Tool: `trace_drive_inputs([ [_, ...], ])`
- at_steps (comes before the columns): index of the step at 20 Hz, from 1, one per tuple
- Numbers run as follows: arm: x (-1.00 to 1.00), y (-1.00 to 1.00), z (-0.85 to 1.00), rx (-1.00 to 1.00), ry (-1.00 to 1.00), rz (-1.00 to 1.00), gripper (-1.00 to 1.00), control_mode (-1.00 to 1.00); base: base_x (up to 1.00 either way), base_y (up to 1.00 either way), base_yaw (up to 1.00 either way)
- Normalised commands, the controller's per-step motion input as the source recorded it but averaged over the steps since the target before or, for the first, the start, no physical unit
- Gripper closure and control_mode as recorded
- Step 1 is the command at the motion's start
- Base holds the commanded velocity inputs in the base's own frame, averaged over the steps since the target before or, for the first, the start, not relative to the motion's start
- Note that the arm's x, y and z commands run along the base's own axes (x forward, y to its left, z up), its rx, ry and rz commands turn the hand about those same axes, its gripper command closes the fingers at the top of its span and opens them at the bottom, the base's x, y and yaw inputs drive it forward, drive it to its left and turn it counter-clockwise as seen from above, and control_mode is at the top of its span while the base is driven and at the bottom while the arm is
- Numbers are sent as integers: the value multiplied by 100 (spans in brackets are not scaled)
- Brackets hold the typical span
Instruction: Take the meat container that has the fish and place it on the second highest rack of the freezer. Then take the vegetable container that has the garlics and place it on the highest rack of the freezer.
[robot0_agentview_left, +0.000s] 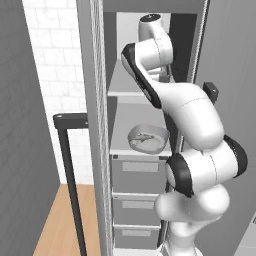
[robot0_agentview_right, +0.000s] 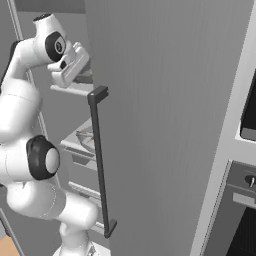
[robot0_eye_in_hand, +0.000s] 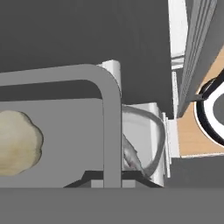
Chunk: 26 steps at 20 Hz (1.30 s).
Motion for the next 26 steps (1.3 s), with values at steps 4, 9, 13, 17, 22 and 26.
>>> trace_drive_inputs([
  [4,99,-14,-74,-2,-4,2,100,-100,0,0,0],
  [9,42,-3,-24,-1,-1,0,-100,-100,0,0,0],
  [13,-74,-2,0,0,-18,0,-100,-100,0,0,0],
  [17,-100,0,0,0,-43,0,-100,-100,0,0,0],
  [22,-100,-1,-40,0,-34,0,-100,-100,0,0,0],
  [26,-100,0,-99,-7,-5,0,-100,-100,0,0,0],
])
